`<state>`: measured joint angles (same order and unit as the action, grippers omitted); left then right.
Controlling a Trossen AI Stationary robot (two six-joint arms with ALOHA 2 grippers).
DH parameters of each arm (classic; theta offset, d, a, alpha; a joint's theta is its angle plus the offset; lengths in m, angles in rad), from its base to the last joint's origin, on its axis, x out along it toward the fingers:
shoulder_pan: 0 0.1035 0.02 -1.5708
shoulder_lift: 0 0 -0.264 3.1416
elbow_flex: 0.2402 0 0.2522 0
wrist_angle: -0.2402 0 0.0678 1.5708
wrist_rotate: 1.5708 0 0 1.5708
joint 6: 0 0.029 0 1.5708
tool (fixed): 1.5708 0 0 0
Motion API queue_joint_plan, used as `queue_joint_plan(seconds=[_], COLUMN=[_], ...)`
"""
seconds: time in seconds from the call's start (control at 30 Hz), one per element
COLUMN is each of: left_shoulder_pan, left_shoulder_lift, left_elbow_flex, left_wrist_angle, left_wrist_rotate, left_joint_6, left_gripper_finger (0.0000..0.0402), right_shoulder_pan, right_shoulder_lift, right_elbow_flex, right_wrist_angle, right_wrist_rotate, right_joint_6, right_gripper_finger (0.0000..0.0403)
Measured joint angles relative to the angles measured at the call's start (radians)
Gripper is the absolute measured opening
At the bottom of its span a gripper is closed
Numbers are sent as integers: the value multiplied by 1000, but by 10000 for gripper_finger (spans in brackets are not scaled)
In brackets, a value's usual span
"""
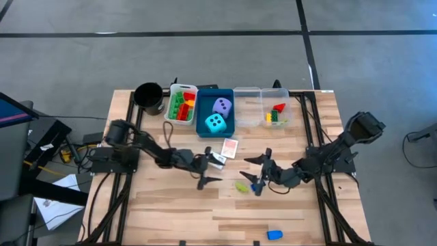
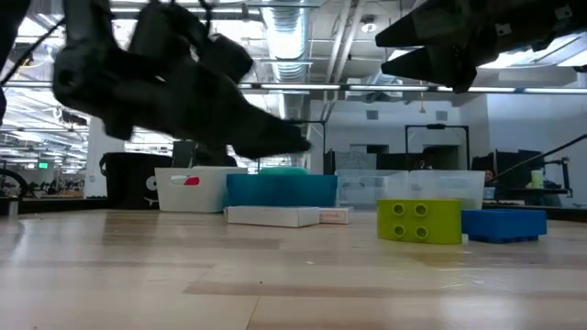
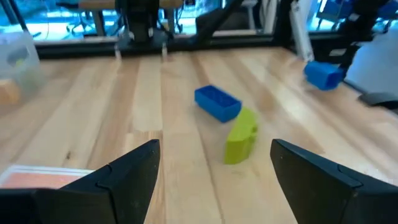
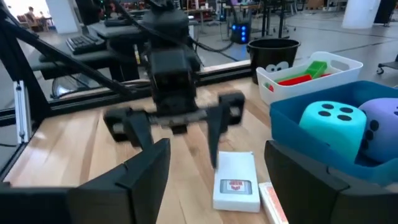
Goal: Pick & Place Toys
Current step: Put the light green game piece into the right transparent bin
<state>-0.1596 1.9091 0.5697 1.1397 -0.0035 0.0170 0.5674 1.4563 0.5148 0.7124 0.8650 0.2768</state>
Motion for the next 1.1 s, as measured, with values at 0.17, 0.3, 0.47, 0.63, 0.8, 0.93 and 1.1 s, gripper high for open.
queue_joint_plan(seconds=[0.17,0.3,0.47,0.63,0.8,0.93,1.1], left_shoulder_pan=[29,35,31,17,1,0,3], left_shoulder_lift=[157,257,347,423,436,423,363], left_elbow_flex=[148,255,353,429,450,448,432], left_wrist_angle=[-3,-37,-63,-67,-90,-118,-181], left_wrist_rotate=[80,144,203,264,282,284,291], left_joint_6=[-3,2,10,8,12,0,-53], left_gripper_finger=[297,297,297,295,257,169,75], right_shoulder_pan=[8,2,-19,-63,-109,-145,-177], right_shoulder_lift=[35,38,35,35,35,35,35], right_elbow_flex=[0,0,0,0,0,0,0], right_wrist_angle=[8,1,0,-6,-8,0,54], right_wrist_rotate=[0,22,26,26,26,26,24], right_joint_6=[2,1,-47,-75,-76,-77,-98], right_gripper_finger=[255,255,255,255,255,255,255])
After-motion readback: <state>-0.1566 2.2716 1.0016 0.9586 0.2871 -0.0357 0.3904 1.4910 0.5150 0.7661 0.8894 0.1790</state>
